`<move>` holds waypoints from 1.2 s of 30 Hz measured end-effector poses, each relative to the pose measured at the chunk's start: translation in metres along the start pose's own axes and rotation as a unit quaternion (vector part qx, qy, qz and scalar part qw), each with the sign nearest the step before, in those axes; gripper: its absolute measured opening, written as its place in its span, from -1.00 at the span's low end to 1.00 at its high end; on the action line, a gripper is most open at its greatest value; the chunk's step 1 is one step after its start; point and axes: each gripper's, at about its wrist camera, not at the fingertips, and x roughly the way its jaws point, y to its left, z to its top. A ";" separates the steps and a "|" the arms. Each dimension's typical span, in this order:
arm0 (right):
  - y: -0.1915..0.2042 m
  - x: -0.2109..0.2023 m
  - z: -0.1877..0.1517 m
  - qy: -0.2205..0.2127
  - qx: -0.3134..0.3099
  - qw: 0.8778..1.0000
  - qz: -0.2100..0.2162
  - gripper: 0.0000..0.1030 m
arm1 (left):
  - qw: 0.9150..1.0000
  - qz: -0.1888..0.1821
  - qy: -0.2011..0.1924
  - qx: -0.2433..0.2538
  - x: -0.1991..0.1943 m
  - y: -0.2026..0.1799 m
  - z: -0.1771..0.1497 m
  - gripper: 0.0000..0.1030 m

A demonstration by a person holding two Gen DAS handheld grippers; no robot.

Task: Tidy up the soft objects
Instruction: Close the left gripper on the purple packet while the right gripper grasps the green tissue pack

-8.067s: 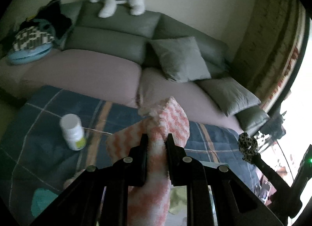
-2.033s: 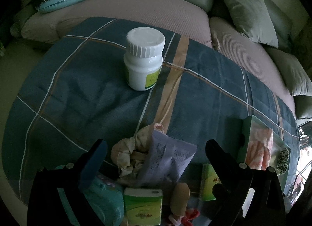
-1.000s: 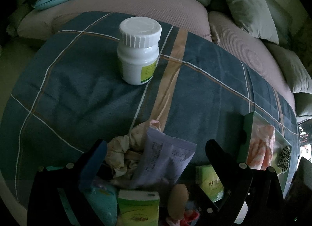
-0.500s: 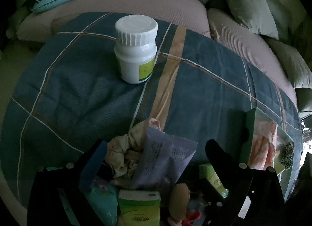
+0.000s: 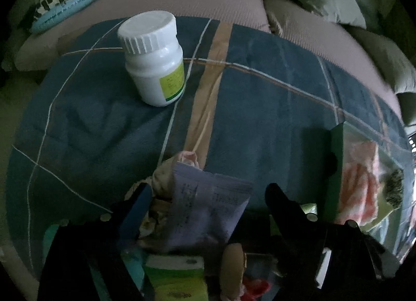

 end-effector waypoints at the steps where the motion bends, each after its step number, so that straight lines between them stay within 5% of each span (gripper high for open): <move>1: 0.000 -0.001 0.000 0.000 0.000 1.000 0.001 -0.02 | 1.000 0.003 0.000 0.002 0.001 -0.001 0.000 0.73; 10: -0.002 -0.001 0.000 0.000 0.002 1.000 0.003 -0.02 | 1.000 0.000 0.011 0.011 0.012 -0.010 0.003 0.22; 36: -0.008 -0.011 0.002 -0.018 0.008 1.000 0.002 -0.03 | 0.999 -0.027 -0.038 -0.008 -0.025 0.011 0.000 0.19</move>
